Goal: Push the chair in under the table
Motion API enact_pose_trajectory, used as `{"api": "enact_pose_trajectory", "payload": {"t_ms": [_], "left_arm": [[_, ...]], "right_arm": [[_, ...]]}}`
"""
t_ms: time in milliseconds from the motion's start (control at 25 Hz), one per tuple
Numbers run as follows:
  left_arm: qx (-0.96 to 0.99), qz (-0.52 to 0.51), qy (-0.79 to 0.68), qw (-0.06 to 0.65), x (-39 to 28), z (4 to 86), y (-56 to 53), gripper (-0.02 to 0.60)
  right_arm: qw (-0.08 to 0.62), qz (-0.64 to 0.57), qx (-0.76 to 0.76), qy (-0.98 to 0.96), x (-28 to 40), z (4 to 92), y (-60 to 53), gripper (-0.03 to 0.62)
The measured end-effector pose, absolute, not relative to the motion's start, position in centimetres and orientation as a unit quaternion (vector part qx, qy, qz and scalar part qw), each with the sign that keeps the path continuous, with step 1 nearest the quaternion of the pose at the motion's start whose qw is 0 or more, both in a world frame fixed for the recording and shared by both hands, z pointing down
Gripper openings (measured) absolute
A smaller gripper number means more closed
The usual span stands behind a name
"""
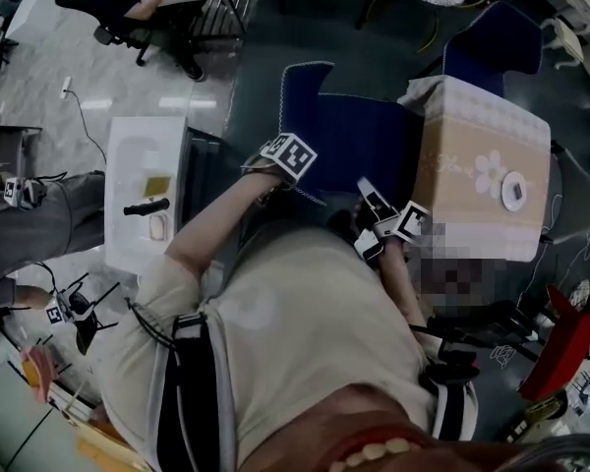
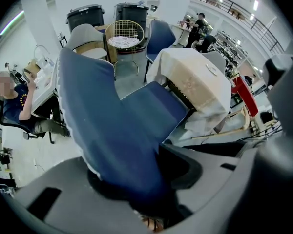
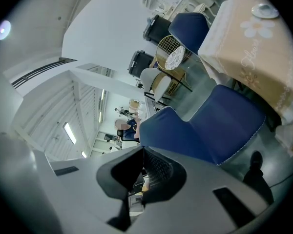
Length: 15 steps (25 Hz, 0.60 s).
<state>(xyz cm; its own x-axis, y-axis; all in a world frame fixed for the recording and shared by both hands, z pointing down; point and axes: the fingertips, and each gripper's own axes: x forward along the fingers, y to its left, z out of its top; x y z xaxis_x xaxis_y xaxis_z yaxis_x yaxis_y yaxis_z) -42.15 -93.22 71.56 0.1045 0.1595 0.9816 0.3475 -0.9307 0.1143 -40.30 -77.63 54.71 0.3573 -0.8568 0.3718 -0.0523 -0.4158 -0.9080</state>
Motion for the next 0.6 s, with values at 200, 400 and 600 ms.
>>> {"api": "enact_pose_trajectory", "payload": {"t_ms": [200, 400, 600], "left_arm": [[-0.737, -0.649, -0.172, 0.074, -41.9, 71.4, -93.0, 0.175], [-0.736, -0.652, -0.17, 0.073, -42.0, 71.4, -92.8, 0.175], [-0.732, -0.657, -0.166, 0.072, -41.3, 71.5, -93.1, 0.175]], "right_arm": [[0.456, -0.472, -0.691, 0.305, -41.5, 55.7, -77.0, 0.012], [0.462, -0.476, -0.689, 0.292, -42.3, 56.8, -75.6, 0.012], [0.473, -0.47, -0.69, 0.282, -42.4, 57.3, -74.9, 0.012]]}}
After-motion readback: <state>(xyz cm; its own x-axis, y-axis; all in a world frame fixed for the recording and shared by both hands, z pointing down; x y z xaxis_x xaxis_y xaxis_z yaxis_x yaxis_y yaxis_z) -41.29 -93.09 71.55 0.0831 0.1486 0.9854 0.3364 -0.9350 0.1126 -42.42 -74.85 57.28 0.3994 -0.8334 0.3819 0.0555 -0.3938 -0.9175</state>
